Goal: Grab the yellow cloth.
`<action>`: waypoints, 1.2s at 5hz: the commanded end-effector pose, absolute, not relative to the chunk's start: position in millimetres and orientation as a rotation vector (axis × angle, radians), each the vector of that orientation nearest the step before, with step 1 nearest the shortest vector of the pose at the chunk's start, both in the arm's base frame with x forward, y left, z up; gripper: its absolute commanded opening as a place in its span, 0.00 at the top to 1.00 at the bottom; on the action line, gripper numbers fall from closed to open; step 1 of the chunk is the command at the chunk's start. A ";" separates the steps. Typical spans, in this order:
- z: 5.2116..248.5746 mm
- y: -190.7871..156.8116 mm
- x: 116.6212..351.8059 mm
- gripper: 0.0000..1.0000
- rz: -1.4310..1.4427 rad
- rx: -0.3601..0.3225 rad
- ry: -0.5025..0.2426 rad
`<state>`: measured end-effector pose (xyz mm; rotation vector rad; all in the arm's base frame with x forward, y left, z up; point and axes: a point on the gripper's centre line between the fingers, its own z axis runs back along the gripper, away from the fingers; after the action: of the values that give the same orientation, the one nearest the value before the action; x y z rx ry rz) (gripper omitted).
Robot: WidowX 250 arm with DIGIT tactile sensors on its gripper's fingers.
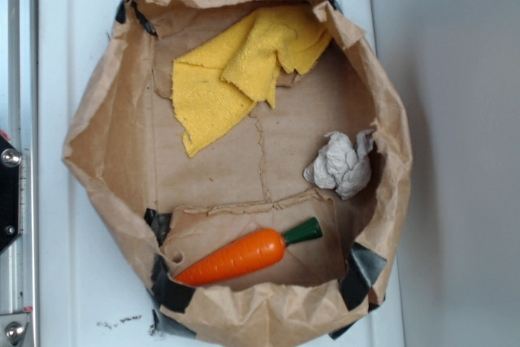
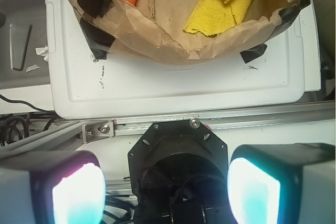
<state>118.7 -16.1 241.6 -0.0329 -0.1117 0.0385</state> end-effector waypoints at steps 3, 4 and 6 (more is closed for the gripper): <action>241.6 -16.1 118.7 0.00 0.038 -0.033 -0.112; 241.6 -16.1 118.7 0.00 0.038 -0.033 -0.112; 235.3 -20.5 159.1 0.00 0.101 0.011 -0.148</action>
<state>152.5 -15.8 222.9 0.0152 -0.0968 0.1157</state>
